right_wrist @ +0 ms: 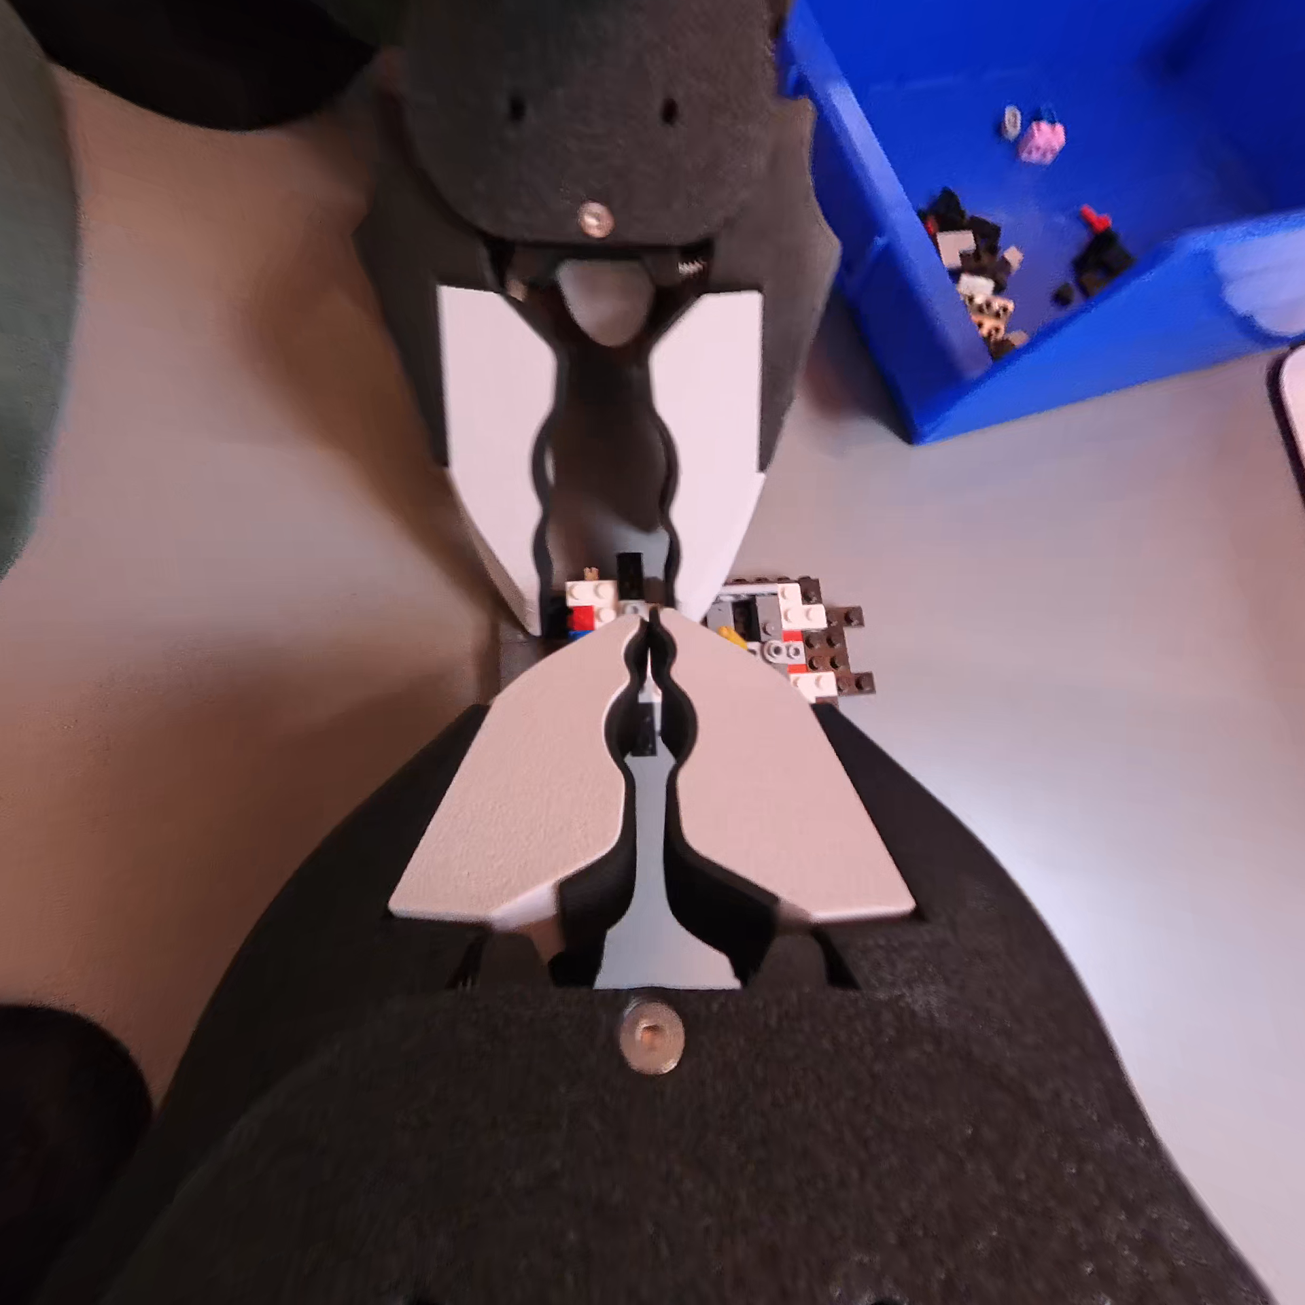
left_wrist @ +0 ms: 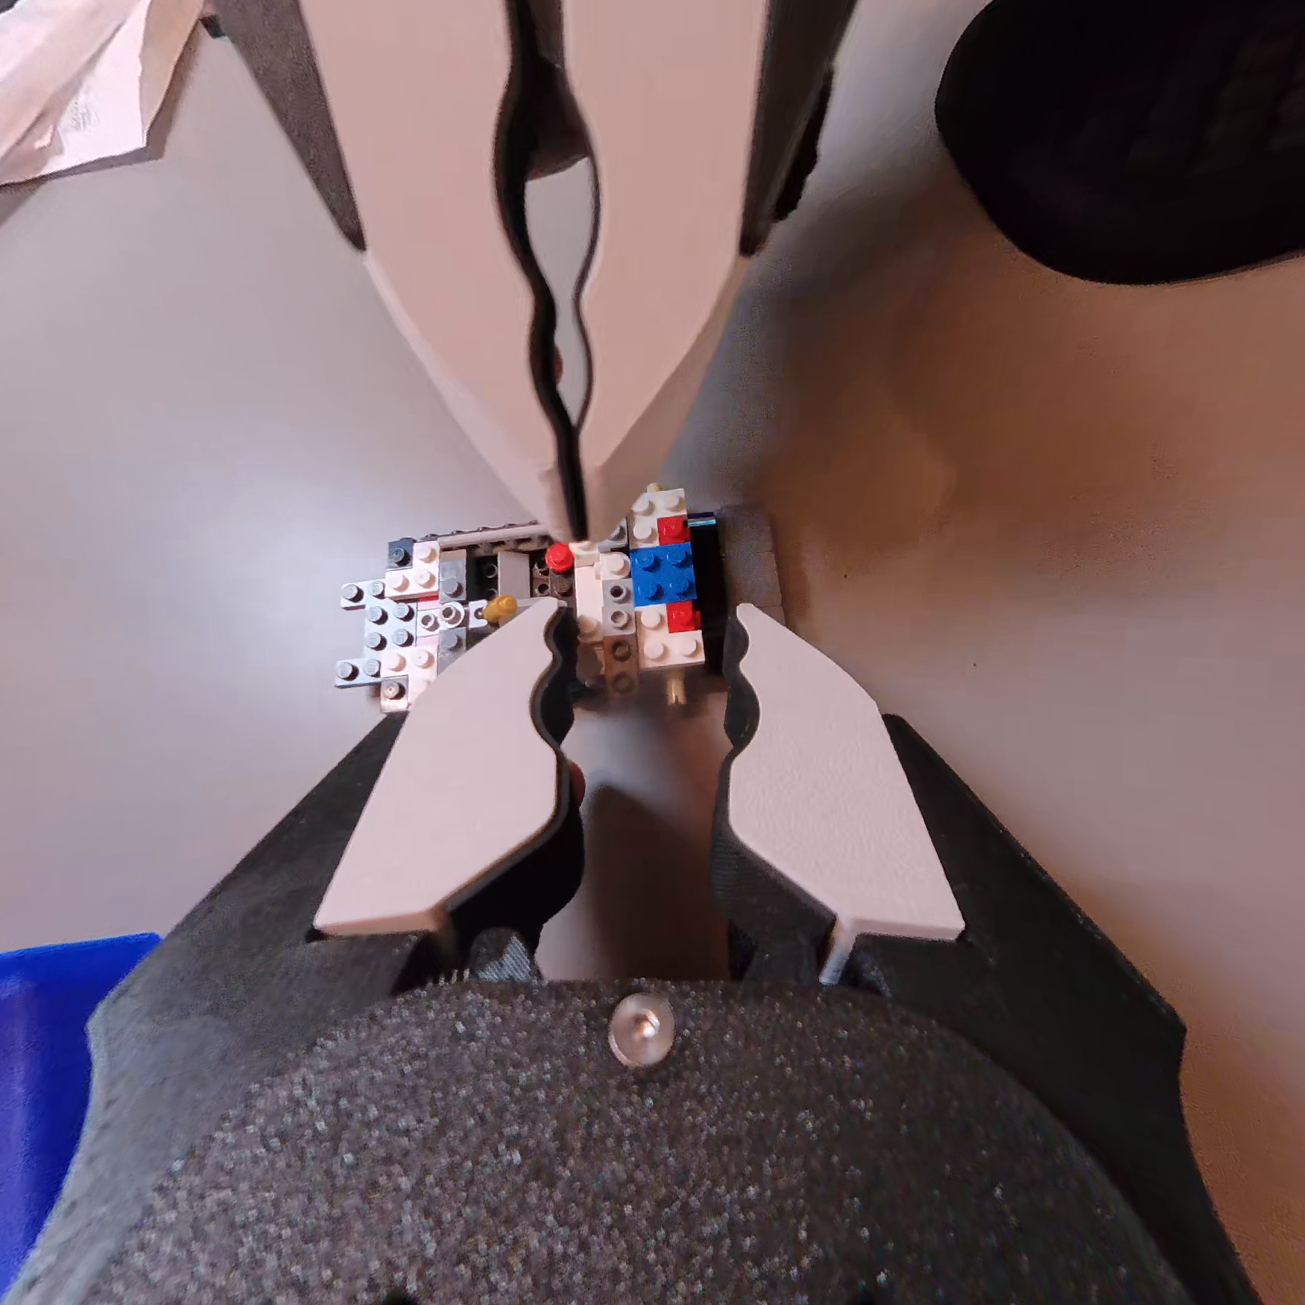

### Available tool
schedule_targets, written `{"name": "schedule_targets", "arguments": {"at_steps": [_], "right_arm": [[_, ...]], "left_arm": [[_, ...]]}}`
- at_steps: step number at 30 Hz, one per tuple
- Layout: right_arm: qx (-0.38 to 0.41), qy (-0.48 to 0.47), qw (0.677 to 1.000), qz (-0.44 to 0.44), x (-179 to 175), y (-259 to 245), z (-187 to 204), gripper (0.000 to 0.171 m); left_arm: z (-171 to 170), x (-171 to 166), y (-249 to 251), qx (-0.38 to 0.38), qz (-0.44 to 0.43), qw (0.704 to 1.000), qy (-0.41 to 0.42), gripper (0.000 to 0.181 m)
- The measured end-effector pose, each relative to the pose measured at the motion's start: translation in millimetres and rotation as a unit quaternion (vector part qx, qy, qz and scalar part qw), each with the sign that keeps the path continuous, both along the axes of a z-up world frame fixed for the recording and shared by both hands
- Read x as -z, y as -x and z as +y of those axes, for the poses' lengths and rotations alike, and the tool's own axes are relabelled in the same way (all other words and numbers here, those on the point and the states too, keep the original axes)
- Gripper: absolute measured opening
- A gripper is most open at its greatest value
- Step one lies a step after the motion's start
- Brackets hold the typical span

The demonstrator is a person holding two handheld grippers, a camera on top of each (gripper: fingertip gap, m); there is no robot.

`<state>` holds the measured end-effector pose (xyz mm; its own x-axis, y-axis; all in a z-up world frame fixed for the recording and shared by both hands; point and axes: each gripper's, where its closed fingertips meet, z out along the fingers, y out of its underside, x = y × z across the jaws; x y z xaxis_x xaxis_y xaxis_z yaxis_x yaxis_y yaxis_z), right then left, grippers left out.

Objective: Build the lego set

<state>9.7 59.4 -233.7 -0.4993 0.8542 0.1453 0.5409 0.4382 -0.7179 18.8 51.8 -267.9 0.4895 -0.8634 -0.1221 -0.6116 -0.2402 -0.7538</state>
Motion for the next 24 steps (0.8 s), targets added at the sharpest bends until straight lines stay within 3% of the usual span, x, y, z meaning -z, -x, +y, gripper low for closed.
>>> {"name": "schedule_targets", "arguments": {"at_steps": [3,7,20,22,24], "right_arm": [[-0.028,-0.069,0.997,-0.022,12.6,-8.4,-10.7,0.019],[-0.03,-0.164,0.986,-0.015,29.1,-7.2,-8.5,0.018],[-0.032,-0.116,0.992,-0.047,27.7,-7.9,-8.7,0.011],[-0.029,-0.092,0.994,-0.048,25.8,-9.0,-9.3,0.0],[-0.028,-0.081,0.995,-0.049,26.0,-9.1,-9.2,0.0]], "left_arm": [[0.0,0.1,-0.2,-0.001,-0.005,1.0,0.001,0.041],[0.2,0.4,0.0,-0.004,-0.007,1.0,0.005,0.04],[-0.7,1.1,3.6,0.003,0.007,1.0,0.003,0.04],[1.3,0.8,7.8,-0.001,0.012,1.0,-0.005,0.037],[1.5,1.1,8.0,0.0,0.014,1.0,-0.008,0.036]]}}
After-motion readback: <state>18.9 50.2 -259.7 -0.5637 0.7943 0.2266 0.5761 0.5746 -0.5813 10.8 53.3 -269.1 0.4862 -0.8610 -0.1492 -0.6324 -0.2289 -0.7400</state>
